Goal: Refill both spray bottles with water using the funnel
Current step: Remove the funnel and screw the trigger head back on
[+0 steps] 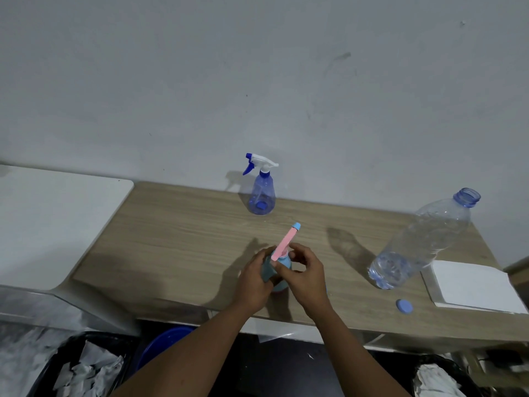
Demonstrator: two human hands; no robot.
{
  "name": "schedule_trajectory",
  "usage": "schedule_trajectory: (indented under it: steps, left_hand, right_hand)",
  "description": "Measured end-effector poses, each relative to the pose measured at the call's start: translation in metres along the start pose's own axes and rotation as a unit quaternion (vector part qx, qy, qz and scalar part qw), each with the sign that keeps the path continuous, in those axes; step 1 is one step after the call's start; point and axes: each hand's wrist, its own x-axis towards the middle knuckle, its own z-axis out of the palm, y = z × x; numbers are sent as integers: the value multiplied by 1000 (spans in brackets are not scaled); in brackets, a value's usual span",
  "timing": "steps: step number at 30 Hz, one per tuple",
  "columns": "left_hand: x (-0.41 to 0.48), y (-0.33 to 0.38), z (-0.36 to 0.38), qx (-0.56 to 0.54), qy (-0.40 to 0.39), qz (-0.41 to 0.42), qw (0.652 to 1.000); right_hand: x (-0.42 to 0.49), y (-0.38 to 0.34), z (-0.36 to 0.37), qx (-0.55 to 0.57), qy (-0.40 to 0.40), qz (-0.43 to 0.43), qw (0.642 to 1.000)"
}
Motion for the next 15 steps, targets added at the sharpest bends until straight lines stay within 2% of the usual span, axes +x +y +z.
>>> schedule_trajectory:
  steps: [2, 7, 11, 15]
  left_hand:
    - [1, -1, 1, -9, 5, 3, 1000]
    - [0, -3, 2, -17, 14, -8, 1000]
    - [0, 0, 3, -17, 22, 0, 1000]
    - [-2, 4, 3, -45, 23, -13, 999]
  right_hand:
    - [-3, 0, 0, -10, -5, -9, 1000]
    - [-9, -1, 1, 12, 42, 16, 999]
    - [-13, -3, 10, -32, 45, -3, 998]
    - [-8, -14, 24, -47, 95, 21, 994]
